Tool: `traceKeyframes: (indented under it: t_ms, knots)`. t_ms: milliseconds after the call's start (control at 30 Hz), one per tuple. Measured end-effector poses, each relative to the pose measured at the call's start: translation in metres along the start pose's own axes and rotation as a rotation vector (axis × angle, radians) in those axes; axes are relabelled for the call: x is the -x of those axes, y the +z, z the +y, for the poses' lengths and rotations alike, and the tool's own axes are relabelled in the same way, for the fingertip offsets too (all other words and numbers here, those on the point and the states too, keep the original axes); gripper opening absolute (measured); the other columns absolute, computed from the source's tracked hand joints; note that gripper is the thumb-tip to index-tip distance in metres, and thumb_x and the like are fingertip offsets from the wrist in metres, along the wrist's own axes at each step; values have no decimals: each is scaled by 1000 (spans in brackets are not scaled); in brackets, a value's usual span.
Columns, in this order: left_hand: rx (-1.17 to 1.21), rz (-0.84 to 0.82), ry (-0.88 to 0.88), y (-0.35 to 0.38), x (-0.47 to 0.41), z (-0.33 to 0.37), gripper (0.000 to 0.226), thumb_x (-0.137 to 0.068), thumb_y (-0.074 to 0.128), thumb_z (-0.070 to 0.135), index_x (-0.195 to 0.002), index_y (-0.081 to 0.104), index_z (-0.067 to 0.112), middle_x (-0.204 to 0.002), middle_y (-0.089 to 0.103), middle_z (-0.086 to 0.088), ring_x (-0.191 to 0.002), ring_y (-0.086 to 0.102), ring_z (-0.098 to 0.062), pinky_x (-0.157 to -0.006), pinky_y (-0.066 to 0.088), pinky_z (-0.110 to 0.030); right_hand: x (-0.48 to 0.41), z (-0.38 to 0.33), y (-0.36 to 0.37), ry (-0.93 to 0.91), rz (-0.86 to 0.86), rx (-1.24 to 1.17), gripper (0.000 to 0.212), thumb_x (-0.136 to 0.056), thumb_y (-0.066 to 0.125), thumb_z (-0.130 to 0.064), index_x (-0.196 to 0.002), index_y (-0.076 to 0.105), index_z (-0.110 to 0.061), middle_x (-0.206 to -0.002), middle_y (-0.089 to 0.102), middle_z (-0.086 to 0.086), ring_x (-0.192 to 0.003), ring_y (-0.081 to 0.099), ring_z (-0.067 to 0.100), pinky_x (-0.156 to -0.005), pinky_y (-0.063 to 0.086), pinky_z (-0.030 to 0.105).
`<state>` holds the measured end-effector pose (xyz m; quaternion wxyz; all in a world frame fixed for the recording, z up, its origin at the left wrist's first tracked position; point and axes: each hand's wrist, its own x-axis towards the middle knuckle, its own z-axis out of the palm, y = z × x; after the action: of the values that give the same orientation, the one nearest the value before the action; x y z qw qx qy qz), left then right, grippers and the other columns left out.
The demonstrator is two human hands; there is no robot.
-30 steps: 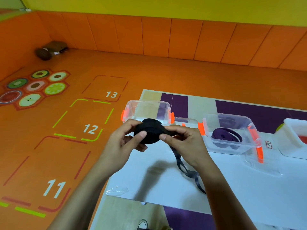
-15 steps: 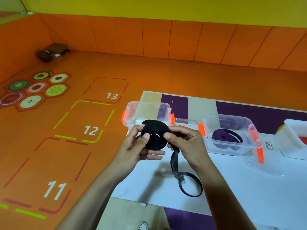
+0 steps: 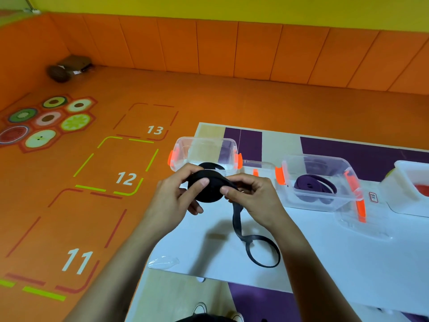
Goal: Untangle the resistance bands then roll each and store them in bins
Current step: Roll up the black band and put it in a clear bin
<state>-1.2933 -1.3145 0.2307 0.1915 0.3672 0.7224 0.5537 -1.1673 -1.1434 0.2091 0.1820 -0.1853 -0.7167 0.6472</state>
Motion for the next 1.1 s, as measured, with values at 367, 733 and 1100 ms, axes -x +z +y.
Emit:
traceKeyframes:
  t_ms: [367, 733, 1100]
  knots:
    - [183, 290, 18, 4, -5, -6, 6, -100, 59, 26, -104, 63, 23, -88, 71, -1, -53, 71, -36, -50, 60, -41, 0, 44, -11, 24, 11, 405, 10, -93, 73, -34, -84, 68, -33, -71, 62, 0, -66, 54, 15, -67, 47, 29]
    - [156, 570, -19, -8, -6, -27, 8, -105, 56, 28, -106, 59, 21, -86, 68, -8, -45, 66, -26, -44, 54, -30, 24, 149, -38, 353, -136, 939, 30, -86, 66, -50, -85, 64, -20, -85, 69, -5, -89, 63, 16, -89, 37, 38]
    - [162, 722, -23, -23, -8, -39, 15, -105, 55, 32, -110, 55, 18, -91, 67, -12, -43, 65, -21, -43, 53, -32, 67, 188, -57, 543, -223, 1040, 15, -89, 62, -47, -85, 60, -33, -104, 61, -5, -104, 60, 19, -90, 43, 36]
